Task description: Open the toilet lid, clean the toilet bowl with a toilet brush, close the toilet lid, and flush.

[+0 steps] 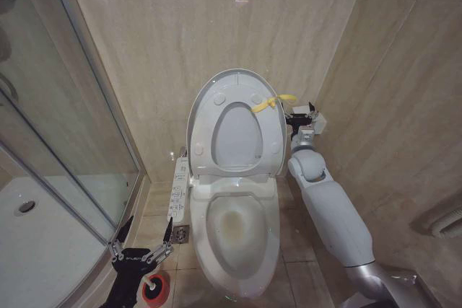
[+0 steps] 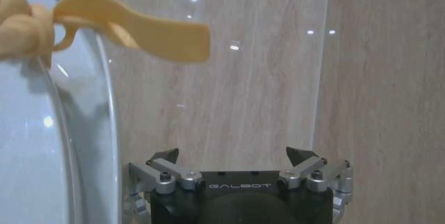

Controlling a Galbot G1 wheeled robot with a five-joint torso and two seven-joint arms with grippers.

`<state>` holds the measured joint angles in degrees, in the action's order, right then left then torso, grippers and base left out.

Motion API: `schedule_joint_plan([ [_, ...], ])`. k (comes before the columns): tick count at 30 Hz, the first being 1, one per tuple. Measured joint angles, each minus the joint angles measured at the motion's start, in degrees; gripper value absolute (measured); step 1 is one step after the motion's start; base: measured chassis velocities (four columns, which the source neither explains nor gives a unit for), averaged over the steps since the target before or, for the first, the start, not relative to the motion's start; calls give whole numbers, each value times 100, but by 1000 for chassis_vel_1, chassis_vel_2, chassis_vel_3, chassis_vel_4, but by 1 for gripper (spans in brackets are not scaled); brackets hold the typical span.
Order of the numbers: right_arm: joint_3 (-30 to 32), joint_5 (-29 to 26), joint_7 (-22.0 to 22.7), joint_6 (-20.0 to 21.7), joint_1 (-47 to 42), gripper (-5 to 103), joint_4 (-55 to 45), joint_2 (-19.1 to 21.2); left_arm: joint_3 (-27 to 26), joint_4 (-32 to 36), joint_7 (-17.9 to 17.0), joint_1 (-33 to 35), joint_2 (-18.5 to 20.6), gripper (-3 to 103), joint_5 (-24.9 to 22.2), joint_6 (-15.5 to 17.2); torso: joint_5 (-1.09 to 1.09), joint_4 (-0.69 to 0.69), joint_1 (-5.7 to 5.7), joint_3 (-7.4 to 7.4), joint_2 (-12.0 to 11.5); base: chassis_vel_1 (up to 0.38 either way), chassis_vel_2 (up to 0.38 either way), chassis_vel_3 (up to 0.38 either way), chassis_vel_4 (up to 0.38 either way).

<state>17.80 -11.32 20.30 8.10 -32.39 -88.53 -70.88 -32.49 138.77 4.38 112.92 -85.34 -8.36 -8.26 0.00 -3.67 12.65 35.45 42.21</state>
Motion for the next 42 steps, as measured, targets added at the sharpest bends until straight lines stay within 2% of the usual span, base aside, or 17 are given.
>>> schedule_joint_plan([
  [3,49,-214,-140,87,-158,100,-301,122,0,0,0,0,0,100,0,0,-1,0,0,0,0,0,0,0,0],
  [6,361,-598,-734,198,-660,100,-935,319,1,0,0,0,0,100,0,0,0,0,0,0,0,0,0,0,0],
  [7,361,-598,-734,198,-660,100,-935,319,1,0,0,0,0,100,0,0,0,0,0,0,0,0,0,0,0],
  [11,868,-1147,-1153,435,-1750,100,-2062,588,-1,0,0,0,0,100,0,0,1,2,-1,-1,0,0,0,0,0],
  [12,868,-1147,-1153,435,-1750,100,-2062,588,-1,0,0,0,0,100,0,0,1,2,-1,-1,0,0,0,0,0],
  [14,1069,-1288,-1255,549,-2241,100,-2495,668,-2,0,0,0,0,100,0,0,0,-3,-2,-2,1,0,0,0,0],
  [15,1069,-1288,-1255,549,-2241,100,-2495,668,-2,0,0,0,0,100,0,0,0,-3,-2,-2,1,0,0,0,0],
  [17,1264,-1351,-1248,604,-2848,100,-3025,738,0,0,0,0,0,100,0,0,0,-1,-2,-1,1,0,0,0,0],
  [21,1469,-1327,-1134,599,-3487,100,-3454,713,0,0,0,0,0,100,0,0,0,1,-1,-1,1,0,0,0,0],
  [29,1703,-1232,-1065,636,-4182,100,-3772,582,-1,0,0,0,0,100,0,0,-1,0,-1,-1,1,0,0,0,0],
  [34,1773,-1304,-936,772,-4612,100,-4075,506,0,0,0,0,0,100,0,0,0,1,-1,-1,1,0,0,0,0],
  [36,1882,-1288,-997,1008,-4932,100,-4424,495,0,0,0,0,0,100,0,0,-1,-1,-1,-1,1,0,0,0,0],
  [42,2021,-1549,-1001,1296,-5268,100,-4894,421,0,0,0,0,0,100,0,0,-1,0,-1,-1,1,0,0,0,0],
])
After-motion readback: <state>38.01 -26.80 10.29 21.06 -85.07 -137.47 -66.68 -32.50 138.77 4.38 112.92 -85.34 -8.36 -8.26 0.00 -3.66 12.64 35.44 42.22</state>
